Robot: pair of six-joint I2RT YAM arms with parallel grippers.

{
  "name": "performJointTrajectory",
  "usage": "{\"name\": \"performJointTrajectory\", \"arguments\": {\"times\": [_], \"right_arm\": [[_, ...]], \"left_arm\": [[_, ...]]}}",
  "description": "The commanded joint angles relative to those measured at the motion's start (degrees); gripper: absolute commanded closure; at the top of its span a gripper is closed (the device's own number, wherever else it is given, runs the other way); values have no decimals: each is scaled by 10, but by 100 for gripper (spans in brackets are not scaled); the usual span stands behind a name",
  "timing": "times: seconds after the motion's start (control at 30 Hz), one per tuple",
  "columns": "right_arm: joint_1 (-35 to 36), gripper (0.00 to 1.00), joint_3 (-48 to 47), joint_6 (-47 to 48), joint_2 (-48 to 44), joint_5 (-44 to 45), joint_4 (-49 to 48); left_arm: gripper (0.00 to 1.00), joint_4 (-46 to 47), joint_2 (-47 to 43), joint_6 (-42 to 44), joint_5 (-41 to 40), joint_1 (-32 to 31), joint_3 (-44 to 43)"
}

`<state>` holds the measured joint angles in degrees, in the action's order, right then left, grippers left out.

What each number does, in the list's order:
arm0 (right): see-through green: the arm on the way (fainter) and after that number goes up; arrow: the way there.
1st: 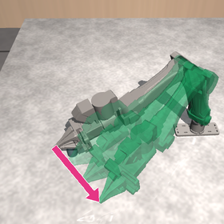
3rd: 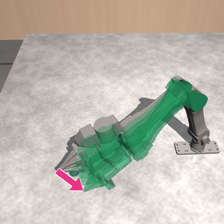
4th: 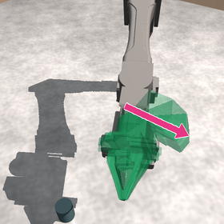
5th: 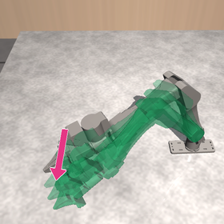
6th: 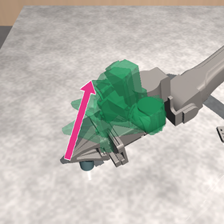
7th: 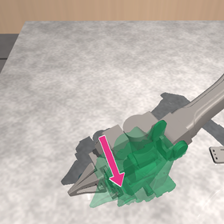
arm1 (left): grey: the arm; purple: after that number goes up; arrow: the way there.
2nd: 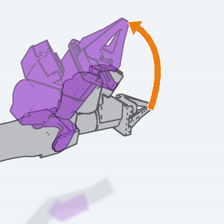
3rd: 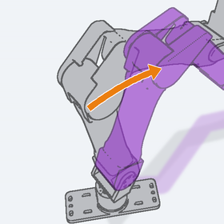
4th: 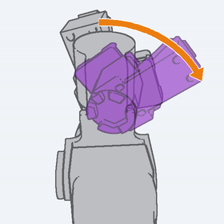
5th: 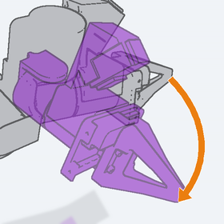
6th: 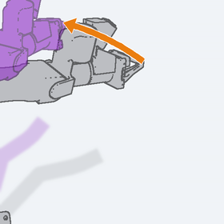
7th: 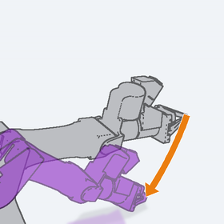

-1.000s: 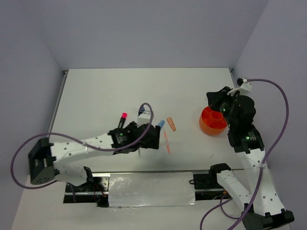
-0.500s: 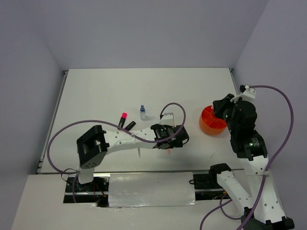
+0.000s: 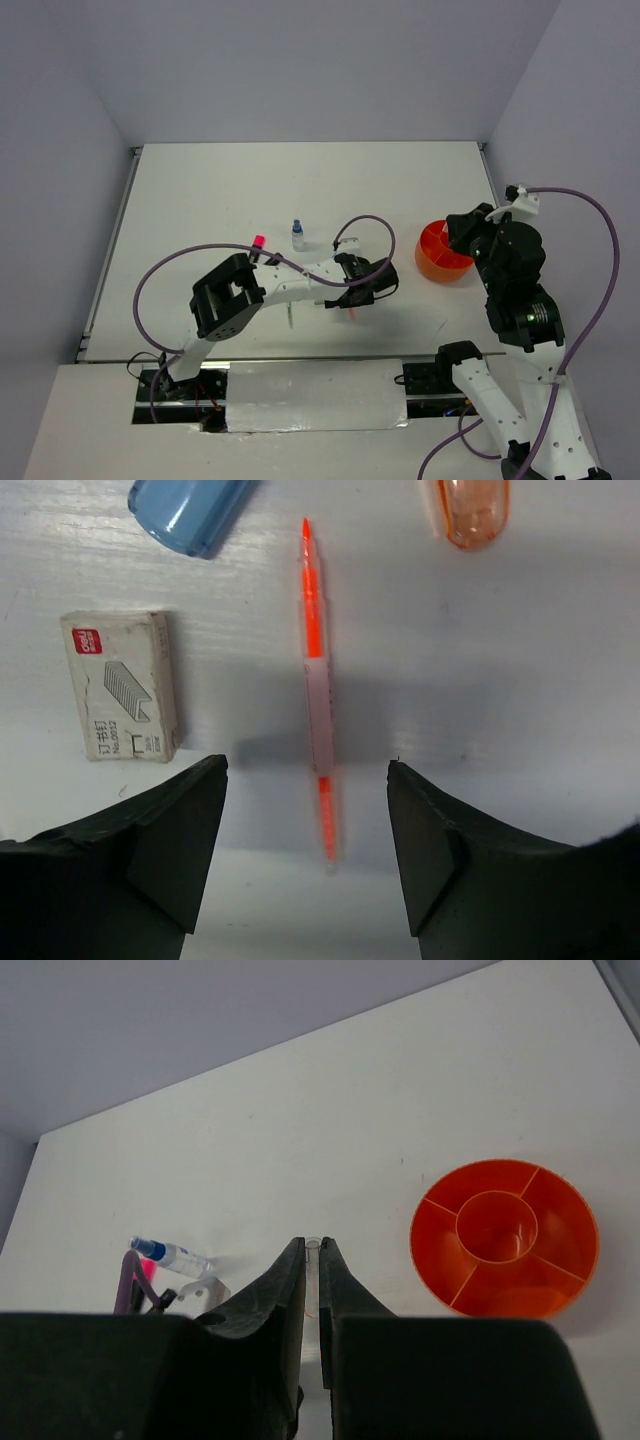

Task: Sort the stationery into containers
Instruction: Pick up the pen from the center of the board.

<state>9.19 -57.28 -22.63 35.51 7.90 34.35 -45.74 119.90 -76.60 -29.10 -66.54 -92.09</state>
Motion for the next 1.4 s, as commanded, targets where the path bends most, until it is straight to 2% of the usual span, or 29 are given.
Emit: {"name": "performJointTrajectory", "arguments": {"times": [0.0,0.1,0.43,0.53,0.57,0.63,0.67,0.73,0.9,1.07,1.17,1.27,1.33,1.37], "right_arm": [[3,100,5,12,-9,-8,-4],[3,100,3,13,-6,-14,-6],[4,100,7,15,-5,-20,-10],[4,100,5,15,-5,-18,-10],[4,100,5,15,-5,-17,-9],[4,100,2,15,-5,-17,-7],[4,100,2,15,-5,-17,-7],[4,100,1,15,-4,-18,-7],[4,100,8,10,-1,-37,-15],[4,100,3,6,-7,-76,-36],[4,100,-3,-11,-5,-139,-57],[4,100,24,-58,-4,-214,-164],[7,100,53,-112,5,-305,-232],[10,100,62,-132,11,-328,-300]], "left_arm": [[24,13,8,7,14,15,5],[26,24,18,22,26,17,0],[46,32,22,15,35,28,31],[62,46,21,19,45,28,45],[72,51,22,21,53,28,46],[80,58,17,22,60,27,56],[90,64,14,21,64,26,60],[99,70,-4,20,65,23,74],[100,88,-66,42,58,14,89],[100,79,-133,116,-1,-19,59],[100,116,-211,177,-16,-33,92],[100,180,-319,244,-17,-33,162],[100,251,-410,317,-3,-33,204],[100,283,-445,346,11,-33,255]]}}
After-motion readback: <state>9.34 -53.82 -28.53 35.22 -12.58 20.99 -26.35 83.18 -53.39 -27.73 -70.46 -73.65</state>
